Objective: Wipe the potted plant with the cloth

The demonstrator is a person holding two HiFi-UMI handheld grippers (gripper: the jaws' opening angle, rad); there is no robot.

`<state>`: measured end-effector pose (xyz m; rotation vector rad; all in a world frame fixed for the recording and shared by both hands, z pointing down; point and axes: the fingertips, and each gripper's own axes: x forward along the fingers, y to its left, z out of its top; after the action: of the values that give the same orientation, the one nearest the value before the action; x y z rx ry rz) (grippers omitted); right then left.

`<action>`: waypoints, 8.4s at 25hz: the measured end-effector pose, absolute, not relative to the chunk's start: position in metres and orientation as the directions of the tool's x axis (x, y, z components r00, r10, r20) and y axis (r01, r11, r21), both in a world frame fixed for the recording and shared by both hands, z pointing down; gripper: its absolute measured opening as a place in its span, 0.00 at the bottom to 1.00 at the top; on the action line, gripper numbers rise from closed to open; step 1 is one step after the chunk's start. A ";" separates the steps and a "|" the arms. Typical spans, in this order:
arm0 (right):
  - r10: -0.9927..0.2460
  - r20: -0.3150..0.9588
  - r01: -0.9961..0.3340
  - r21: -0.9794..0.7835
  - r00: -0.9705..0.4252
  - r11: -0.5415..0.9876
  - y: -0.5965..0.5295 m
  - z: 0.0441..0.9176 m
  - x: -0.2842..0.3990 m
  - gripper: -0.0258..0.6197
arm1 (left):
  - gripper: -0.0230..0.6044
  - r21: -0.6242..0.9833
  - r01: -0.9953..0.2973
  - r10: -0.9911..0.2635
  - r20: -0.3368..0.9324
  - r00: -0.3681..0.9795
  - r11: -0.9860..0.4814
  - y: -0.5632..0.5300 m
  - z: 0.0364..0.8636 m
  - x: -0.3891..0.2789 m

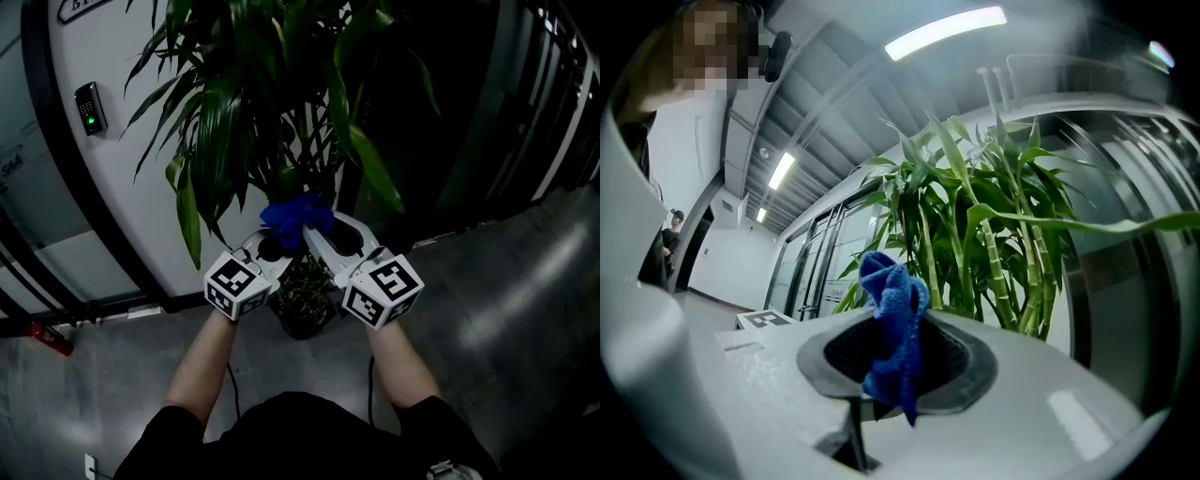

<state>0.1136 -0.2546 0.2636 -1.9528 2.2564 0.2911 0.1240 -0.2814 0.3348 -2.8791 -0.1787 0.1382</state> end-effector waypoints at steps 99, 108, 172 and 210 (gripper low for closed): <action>-0.863 -0.293 -0.878 -0.126 -0.411 0.461 -0.162 0.335 0.351 0.20 | 0.05 0.071 -0.637 -0.641 -0.038 0.767 -0.767 -0.221 0.432 0.176; -0.797 -0.417 -0.894 0.105 -0.437 0.436 -0.170 0.227 0.355 0.20 | 0.05 0.032 -0.536 -0.537 -0.084 0.840 -0.844 -0.249 0.369 0.224; -0.705 -0.228 -0.737 0.100 -0.671 0.669 -0.223 0.283 0.217 0.20 | 0.05 -0.293 -0.437 -0.446 -0.040 0.894 -0.851 -0.246 0.347 0.215; -0.625 -0.286 -0.617 -0.131 -0.726 0.776 -0.101 0.333 0.257 0.20 | 0.05 -0.130 -0.794 -0.796 -0.050 0.603 -0.594 -0.105 0.381 0.140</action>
<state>0.2568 -0.1006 0.3334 -0.9554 2.6558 -0.0375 0.1405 -0.1046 0.3805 -2.6866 1.3402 -0.0199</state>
